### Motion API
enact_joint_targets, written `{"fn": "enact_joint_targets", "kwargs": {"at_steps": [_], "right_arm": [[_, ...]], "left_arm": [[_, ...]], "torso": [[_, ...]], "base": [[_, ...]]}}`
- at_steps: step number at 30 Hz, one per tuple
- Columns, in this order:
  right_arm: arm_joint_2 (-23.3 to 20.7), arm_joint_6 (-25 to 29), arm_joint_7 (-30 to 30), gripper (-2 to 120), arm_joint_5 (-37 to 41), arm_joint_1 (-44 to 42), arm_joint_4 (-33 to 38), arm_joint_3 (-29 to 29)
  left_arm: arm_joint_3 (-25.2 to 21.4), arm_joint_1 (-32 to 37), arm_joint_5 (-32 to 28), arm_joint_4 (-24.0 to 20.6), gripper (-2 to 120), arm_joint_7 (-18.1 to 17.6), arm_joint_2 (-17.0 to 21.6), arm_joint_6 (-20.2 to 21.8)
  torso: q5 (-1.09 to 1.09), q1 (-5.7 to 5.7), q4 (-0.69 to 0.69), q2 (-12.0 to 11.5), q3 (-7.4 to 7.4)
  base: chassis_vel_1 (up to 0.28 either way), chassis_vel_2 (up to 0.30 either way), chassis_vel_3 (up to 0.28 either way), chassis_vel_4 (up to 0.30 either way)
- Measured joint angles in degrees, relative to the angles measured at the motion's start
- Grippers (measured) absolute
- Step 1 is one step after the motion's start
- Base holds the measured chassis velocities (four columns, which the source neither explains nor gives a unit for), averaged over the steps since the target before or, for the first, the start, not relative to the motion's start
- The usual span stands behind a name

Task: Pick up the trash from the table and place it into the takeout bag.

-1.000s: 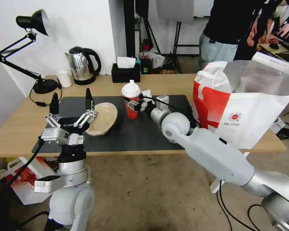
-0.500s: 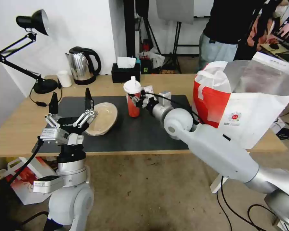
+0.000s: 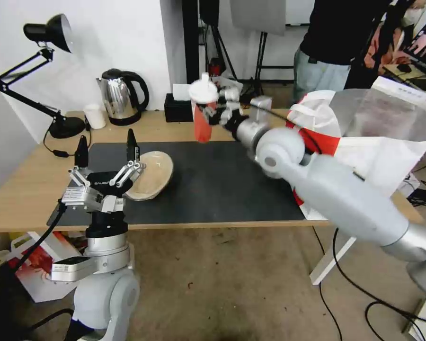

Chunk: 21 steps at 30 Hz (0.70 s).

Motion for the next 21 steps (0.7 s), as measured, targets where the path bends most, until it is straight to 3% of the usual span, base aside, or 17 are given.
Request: {"fn": "enact_joint_targets", "kwargs": {"at_steps": [14,21], "right_arm": [[-8.7,-2.1,2.9,15,11.9,17.4,3.2,-0.1],[-14.1,-4.5,5.4,15,16.8,25.3,4.5,-3.2]], "left_arm": [[-0.1,-0.1,-0.3,-0.4,100,0.0,0.2,0.0],[0.2,-0.1,-0.6,-1.1,100,0.0,0.6,0.0]], "torso": [[0.02,0.00,0.01,0.0,0.00],[0.01,0.00,0.01,0.0,0.00]], "base": [[0.000,0.000,0.000,0.000],[0.000,0.000,0.000,0.000]]}}
